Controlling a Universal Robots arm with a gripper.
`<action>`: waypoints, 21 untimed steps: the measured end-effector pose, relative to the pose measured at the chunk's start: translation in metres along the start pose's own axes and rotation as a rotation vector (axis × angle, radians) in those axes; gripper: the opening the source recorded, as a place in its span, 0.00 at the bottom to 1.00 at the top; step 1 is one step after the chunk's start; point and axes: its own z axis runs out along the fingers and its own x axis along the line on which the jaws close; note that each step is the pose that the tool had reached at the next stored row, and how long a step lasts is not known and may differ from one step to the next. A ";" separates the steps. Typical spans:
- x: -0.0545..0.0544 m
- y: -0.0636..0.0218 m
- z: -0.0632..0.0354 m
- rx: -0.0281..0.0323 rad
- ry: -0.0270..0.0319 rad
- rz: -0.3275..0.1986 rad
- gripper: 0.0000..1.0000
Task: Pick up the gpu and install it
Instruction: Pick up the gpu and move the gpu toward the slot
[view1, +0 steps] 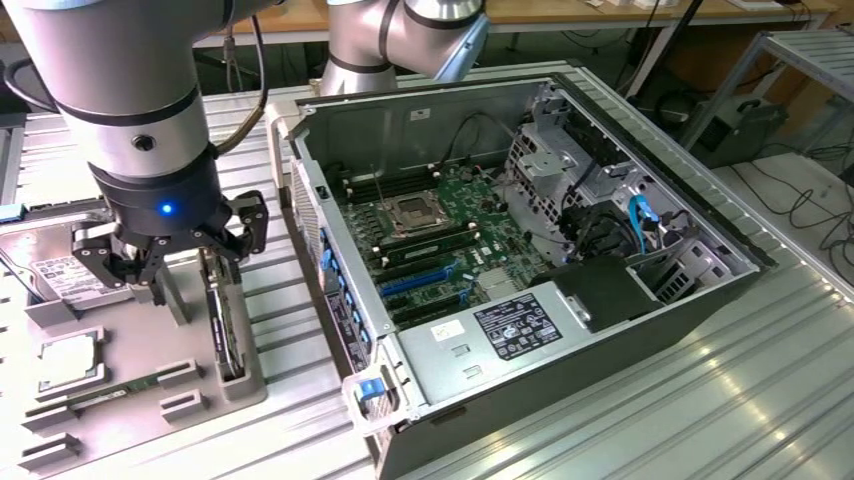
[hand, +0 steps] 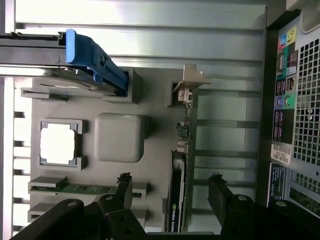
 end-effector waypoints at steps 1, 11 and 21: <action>0.000 -0.0001 0.0007 0.0000 0.0000 0.000 0.72; -0.001 -0.0004 0.0080 0.0000 0.0000 0.000 0.72; -0.001 -0.0010 0.0168 0.0000 0.0000 0.000 0.72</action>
